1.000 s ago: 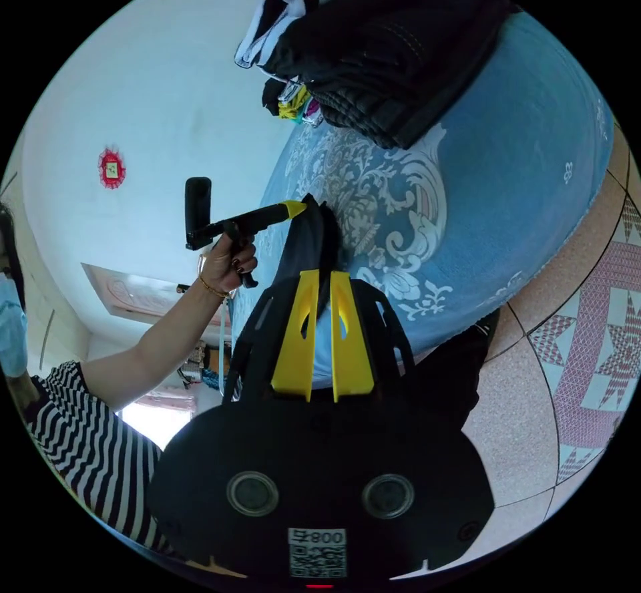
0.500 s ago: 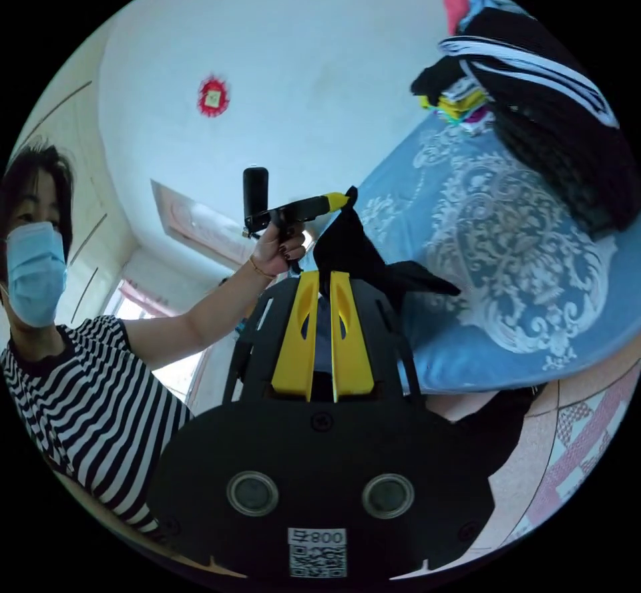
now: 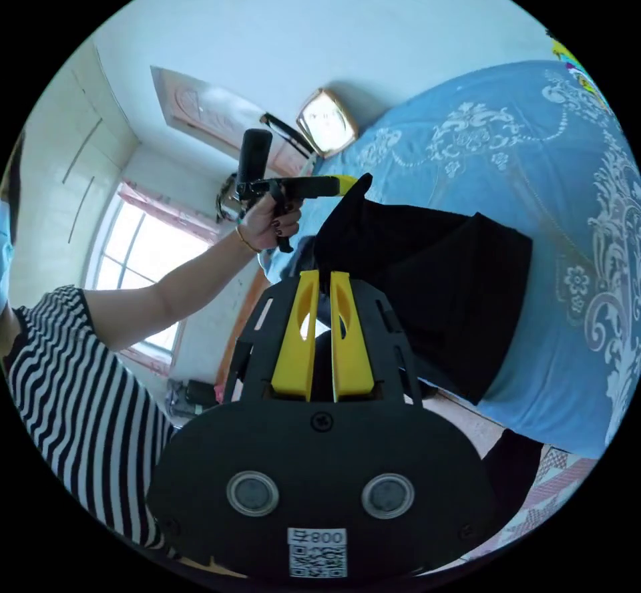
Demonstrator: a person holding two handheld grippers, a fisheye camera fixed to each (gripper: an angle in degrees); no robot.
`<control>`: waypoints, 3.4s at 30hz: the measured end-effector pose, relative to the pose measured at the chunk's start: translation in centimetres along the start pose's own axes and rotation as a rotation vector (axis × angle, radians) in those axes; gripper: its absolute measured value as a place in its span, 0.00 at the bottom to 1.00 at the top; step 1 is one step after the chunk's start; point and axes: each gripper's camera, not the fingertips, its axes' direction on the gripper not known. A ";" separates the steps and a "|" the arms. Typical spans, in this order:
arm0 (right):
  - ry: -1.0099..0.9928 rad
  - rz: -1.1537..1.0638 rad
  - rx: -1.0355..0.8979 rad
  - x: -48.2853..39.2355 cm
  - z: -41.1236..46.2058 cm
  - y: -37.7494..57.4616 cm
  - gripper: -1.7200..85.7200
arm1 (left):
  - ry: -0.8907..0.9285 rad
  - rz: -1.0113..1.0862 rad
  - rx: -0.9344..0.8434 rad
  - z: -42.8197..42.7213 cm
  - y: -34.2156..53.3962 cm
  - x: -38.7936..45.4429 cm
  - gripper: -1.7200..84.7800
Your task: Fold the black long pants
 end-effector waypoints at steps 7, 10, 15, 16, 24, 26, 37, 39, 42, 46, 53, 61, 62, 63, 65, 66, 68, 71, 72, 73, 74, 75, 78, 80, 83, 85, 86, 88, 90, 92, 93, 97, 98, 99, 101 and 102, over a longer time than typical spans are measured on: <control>0.124 0.014 -0.339 1.6 13.9 -3.3 0.07 | -0.063 -0.338 0.039 -1.7 10.8 -7.4 0.05; 0.084 0.026 -0.323 1.7 14.5 -4.2 0.08 | -0.019 -0.293 0.128 -2.8 13.8 -6.0 0.07; 0.095 0.070 -0.234 2.6 11.0 -5.1 0.09 | -0.025 -0.144 0.053 -0.5 17.0 -1.1 0.11; 0.132 0.095 -0.191 3.1 9.9 -5.6 0.09 | -0.046 -0.129 0.030 0.0 17.3 -0.6 0.11; 0.256 0.191 -0.274 7.8 12.7 -9.7 0.09 | -0.305 -0.083 -0.088 1.6 21.7 1.8 0.09; 0.211 0.197 -0.291 8.3 14.2 -10.6 0.07 | -0.310 -0.104 -0.081 1.1 22.7 1.6 0.07; -0.093 0.074 -0.234 8.5 17.0 -19.9 0.04 | -0.161 -0.317 0.152 -4.8 31.1 -0.1 0.04; -0.056 0.059 -0.277 8.9 18.8 -21.8 0.04 | -0.169 -0.390 0.196 -5.8 33.3 -0.8 0.03; -0.033 0.073 -0.379 10.5 22.2 -24.3 0.04 | -0.172 -0.461 0.231 -6.5 35.5 -1.3 0.04; 0.048 0.134 -0.527 13.5 26.0 -25.9 0.05 | -0.185 -0.476 0.200 -6.3 36.8 -1.0 0.04; -0.132 0.155 -0.407 15.2 23.4 -27.6 0.11 | -0.260 -0.517 0.179 -6.2 38.4 0.5 0.04; -0.162 0.179 -0.385 17.6 22.1 -28.7 0.10 | -0.307 -0.495 0.263 -6.7 38.9 4.5 0.04; -0.162 0.213 -0.429 18.5 22.4 -28.5 0.10 | -0.304 -0.493 0.227 -6.0 38.5 4.8 0.04; -0.168 0.225 -0.439 18.9 22.3 -28.4 0.10 | -0.305 -0.508 0.165 -5.0 38.2 4.6 0.04; -0.198 0.227 -0.389 19.5 20.3 -28.1 0.10 | -0.294 -0.536 0.117 -4.0 38.0 4.6 0.04; -0.198 0.217 -0.365 19.4 19.4 -28.0 0.10 | -0.280 -0.534 0.151 -4.2 37.9 5.2 0.04; -0.133 0.179 -0.261 19.5 14.8 -27.4 0.10 | -0.272 -0.498 0.173 -4.3 37.4 6.6 0.05; 0.044 0.219 -0.153 21.2 8.9 -25.3 0.11 | -0.249 -0.364 0.154 -3.3 35.2 10.0 0.09; 0.074 0.238 -0.142 21.7 8.0 -24.9 0.11 | -0.226 -0.295 0.137 -2.3 33.8 11.5 0.11; 0.118 0.281 -0.122 22.8 6.4 -23.9 0.11 | -0.217 -0.258 0.123 -1.6 33.1 12.4 0.12; 0.114 0.327 -0.108 23.8 5.3 -23.1 0.12 | -0.215 -0.179 0.085 -0.2 31.7 14.1 0.13; 0.102 0.344 -0.103 24.2 4.9 -22.8 0.12 | -0.234 -0.105 0.039 1.5 30.4 15.8 0.15; 0.103 0.369 -0.128 25.1 4.4 -22.1 0.13 | -0.332 0.057 -0.056 5.3 27.9 19.6 0.16; 0.112 0.344 -0.151 25.0 4.7 -22.3 0.13 | -0.410 0.107 -0.121 7.5 27.0 21.1 0.16; 0.067 0.328 -0.182 25.1 4.9 -22.7 0.12 | -0.591 0.137 -0.131 8.6 25.9 23.2 0.10; 0.052 0.313 -0.213 25.2 5.3 -22.8 0.10 | -0.563 0.116 -0.123 8.6 25.2 23.8 0.07; 0.065 0.302 -0.238 25.1 5.4 -22.8 0.08 | -0.541 0.089 -0.126 8.6 24.8 24.0 0.06; 0.077 0.289 -0.261 25.0 5.2 -22.8 0.06 | -0.521 0.069 -0.131 8.7 24.0 24.4 0.05; 0.055 0.280 -0.265 25.0 4.5 -22.8 0.05 | -0.494 0.070 -0.124 8.8 22.9 25.5 0.05; 0.001 0.273 -0.252 25.0 2.9 -22.5 0.04 | -0.464 0.091 -0.103 8.8 21.8 26.7 0.04; -0.011 0.274 -0.251 25.1 2.5 -22.4 0.04 | -0.442 0.110 -0.092 8.9 21.0 27.5 0.04; -0.026 0.302 -0.198 25.5 -1.2 -21.0 0.04 | -0.402 0.160 -0.058 9.8 18.3 29.8 0.04; -0.003 0.314 -0.180 25.7 -2.4 -20.6 0.04 | -0.394 0.172 -0.050 10.1 17.4 30.4 0.04; 0.005 0.322 -0.170 25.9 -3.1 -20.3 0.04 | -0.398 0.186 -0.043 10.4 16.7 30.9 0.04; 0.015 0.348 -0.145 26.4 -5.2 -19.4 0.04 | -0.408 0.214 -0.028 10.6 15.7 31.7 0.05; 0.016 0.354 -0.149 26.6 -5.5 -19.1 0.04 | -0.417 0.231 -0.030 10.8 15.2 32.1 0.05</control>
